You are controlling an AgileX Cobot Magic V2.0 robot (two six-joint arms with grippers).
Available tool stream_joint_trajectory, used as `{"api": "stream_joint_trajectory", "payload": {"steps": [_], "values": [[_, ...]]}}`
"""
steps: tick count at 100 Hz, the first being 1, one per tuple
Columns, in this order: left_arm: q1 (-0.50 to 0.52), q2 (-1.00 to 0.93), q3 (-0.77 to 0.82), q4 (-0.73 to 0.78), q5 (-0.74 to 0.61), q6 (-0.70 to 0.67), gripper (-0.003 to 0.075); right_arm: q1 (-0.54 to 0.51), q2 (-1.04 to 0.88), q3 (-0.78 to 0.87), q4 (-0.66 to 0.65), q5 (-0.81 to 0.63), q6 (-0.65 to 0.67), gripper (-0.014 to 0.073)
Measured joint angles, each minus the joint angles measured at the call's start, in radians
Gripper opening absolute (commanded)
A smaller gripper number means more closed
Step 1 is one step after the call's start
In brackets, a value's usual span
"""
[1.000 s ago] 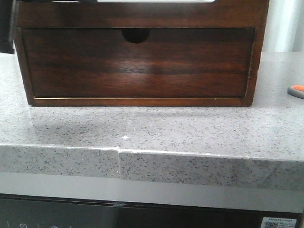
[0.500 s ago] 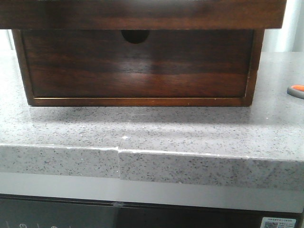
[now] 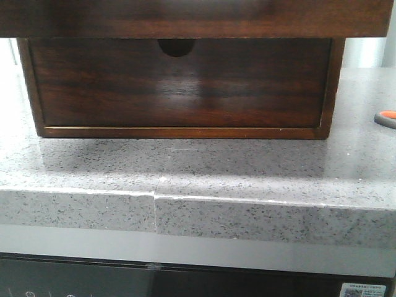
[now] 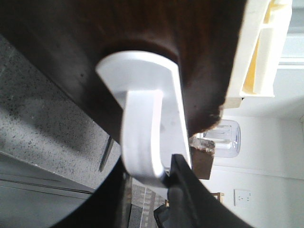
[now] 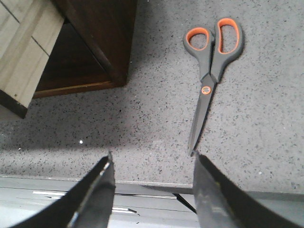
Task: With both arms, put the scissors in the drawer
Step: 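Pull the drawer open toward the robot with the left gripper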
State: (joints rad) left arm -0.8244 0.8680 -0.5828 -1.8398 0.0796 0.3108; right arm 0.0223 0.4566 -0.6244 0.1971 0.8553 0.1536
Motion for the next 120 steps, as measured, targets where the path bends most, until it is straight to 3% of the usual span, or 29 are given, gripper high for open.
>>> {"api": "stream_joint_trajectory", "payload": {"steps": [48,70,91,103,120], "values": [[-0.042,-0.004,0.001,0.000,-0.036,-0.004,-0.0012,0.000,0.000,0.000,-0.001,0.000,0.000,0.0331],[-0.046,-0.004,0.001,0.000,-0.036,0.027,0.0209,0.000,0.000,0.000,-0.001,-0.002,0.000,0.0331],[-0.050,-0.006,0.001,0.004,-0.030,0.064,0.0375,0.000,0.000,0.000,-0.001,-0.002,0.000,0.0331],[-0.050,-0.027,0.001,0.004,-0.030,0.066,0.0436,0.000,0.000,0.000,-0.001,-0.002,0.000,0.0331],[-0.051,-0.087,0.001,0.004,-0.047,0.066,0.0445,0.000,0.000,0.000,-0.001,-0.002,0.000,0.0331]]}}
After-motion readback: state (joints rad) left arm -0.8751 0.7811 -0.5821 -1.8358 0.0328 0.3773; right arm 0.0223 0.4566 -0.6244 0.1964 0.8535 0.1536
